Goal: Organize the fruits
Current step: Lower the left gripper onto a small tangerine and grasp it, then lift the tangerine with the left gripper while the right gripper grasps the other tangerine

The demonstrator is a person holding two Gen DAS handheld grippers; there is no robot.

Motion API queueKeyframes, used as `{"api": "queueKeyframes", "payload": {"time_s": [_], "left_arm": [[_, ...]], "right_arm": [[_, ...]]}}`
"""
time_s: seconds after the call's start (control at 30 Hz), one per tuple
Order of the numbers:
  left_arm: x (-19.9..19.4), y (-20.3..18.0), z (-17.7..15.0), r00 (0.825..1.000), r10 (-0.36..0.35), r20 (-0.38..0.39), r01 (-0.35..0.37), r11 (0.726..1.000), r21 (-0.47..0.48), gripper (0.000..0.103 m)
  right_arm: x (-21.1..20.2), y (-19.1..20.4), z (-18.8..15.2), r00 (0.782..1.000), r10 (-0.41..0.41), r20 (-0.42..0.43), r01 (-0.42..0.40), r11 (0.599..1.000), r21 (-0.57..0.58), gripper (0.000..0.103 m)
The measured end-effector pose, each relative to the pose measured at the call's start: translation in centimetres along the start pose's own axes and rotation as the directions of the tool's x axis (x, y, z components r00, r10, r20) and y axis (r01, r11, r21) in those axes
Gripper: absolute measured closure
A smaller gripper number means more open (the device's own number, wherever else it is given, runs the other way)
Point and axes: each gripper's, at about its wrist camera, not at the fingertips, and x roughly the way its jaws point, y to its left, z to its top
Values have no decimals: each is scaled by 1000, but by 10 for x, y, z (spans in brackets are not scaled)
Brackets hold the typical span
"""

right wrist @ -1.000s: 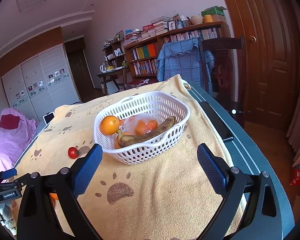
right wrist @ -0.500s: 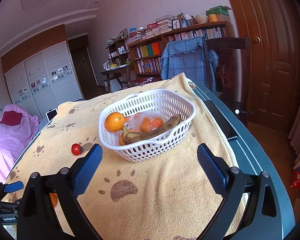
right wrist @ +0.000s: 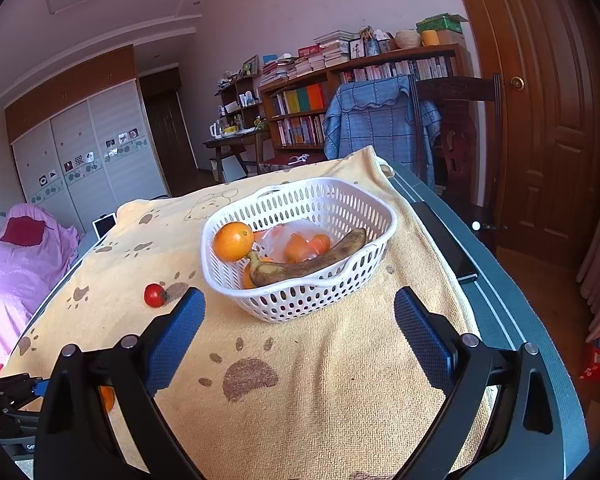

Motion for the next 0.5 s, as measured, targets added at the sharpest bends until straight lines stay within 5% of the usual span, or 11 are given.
{"api": "queueKeyframes", "payload": {"time_s": [0.5], "left_arm": [[8,-4,0,999,-42,-24,42,999,-2,62]], "right_arm": [[0,0,0,1000,0,-1,0,1000,1,6]]}}
